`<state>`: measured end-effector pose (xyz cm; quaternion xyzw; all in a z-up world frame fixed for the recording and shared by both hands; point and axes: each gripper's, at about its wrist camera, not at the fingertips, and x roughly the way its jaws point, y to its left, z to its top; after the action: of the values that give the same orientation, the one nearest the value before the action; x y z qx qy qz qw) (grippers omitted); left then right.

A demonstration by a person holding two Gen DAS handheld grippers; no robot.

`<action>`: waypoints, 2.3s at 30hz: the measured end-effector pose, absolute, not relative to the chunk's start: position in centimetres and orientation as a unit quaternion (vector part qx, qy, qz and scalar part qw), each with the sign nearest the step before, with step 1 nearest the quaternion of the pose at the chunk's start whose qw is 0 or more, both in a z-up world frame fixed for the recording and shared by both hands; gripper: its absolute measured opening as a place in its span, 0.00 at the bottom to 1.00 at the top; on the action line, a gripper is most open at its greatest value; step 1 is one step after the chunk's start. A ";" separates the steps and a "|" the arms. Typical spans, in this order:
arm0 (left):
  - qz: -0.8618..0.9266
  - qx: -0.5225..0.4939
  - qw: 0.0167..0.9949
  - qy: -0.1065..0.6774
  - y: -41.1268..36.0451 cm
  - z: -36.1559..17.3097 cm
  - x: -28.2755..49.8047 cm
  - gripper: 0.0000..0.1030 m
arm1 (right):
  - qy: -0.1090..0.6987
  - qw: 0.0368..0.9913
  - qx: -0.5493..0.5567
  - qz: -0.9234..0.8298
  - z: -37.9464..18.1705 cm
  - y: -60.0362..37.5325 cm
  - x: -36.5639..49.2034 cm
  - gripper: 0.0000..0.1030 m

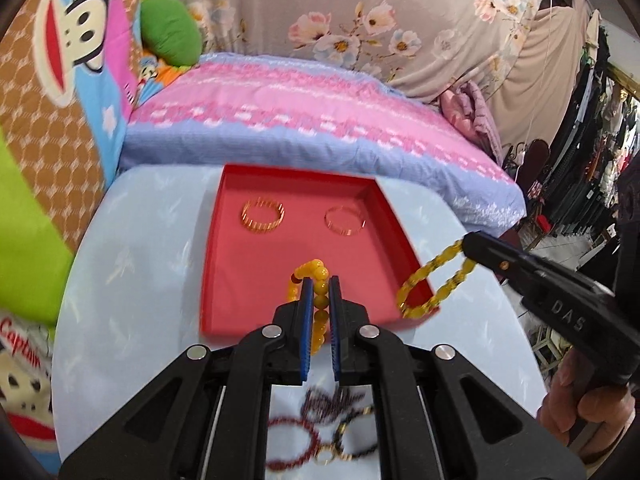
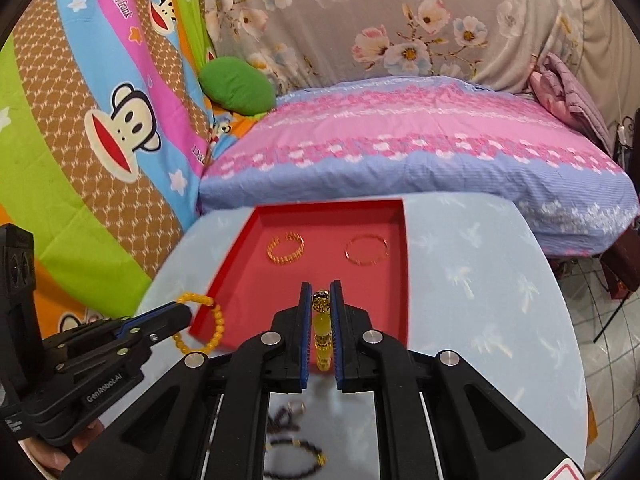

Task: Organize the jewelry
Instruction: 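Carry both yellow bracelets into the red box and open both tools, then withdraw both tools from the box toward the remaining bead bracelets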

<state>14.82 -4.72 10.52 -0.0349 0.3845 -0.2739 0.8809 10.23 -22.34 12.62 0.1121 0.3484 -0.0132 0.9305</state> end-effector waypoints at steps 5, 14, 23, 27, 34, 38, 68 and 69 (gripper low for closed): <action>-0.293 -0.065 0.874 0.382 -6.6 11.4 19.3 0.07 | 0.347 0.928 0.138 0.007 13.1 -22.7 14.9 0.08; -0.290 -0.084 0.840 0.452 -8.6 4.7 25.7 0.07 | 0.397 0.899 0.185 0.006 7.1 -24.2 20.9 0.09; -0.207 0.038 0.854 0.476 -8.9 -0.1 26.3 0.07 | 0.442 0.889 0.102 -0.062 2.5 -24.9 21.6 0.09; -0.187 0.075 0.863 0.463 -9.4 0.0 26.3 0.08 | 0.447 0.888 0.078 -0.075 1.8 -24.8 21.7 0.09; -0.167 0.073 0.876 0.446 -9.4 0.2 26.1 0.27 | 0.433 0.894 0.076 -0.083 2.0 -25.2 21.0 0.29; -0.163 0.064 0.883 0.436 -9.2 1.0 25.7 0.37 | 0.422 0.900 0.079 -0.082 3.0 -25.1 20.2 0.30; -0.168 0.029 0.880 0.443 -1.5 1.2 9.1 0.37 | 0.448 0.890 0.083 -0.026 2.1 -19.0 2.5 0.32; -0.167 0.028 0.879 0.446 -1.4 0.9 8.8 0.38 | 0.452 0.888 0.082 -0.025 1.6 -18.8 2.1 0.32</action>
<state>8.78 -1.41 0.86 0.0281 0.4460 -0.1670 0.8789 2.13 -18.83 1.59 0.0820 0.4520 -0.0254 0.8879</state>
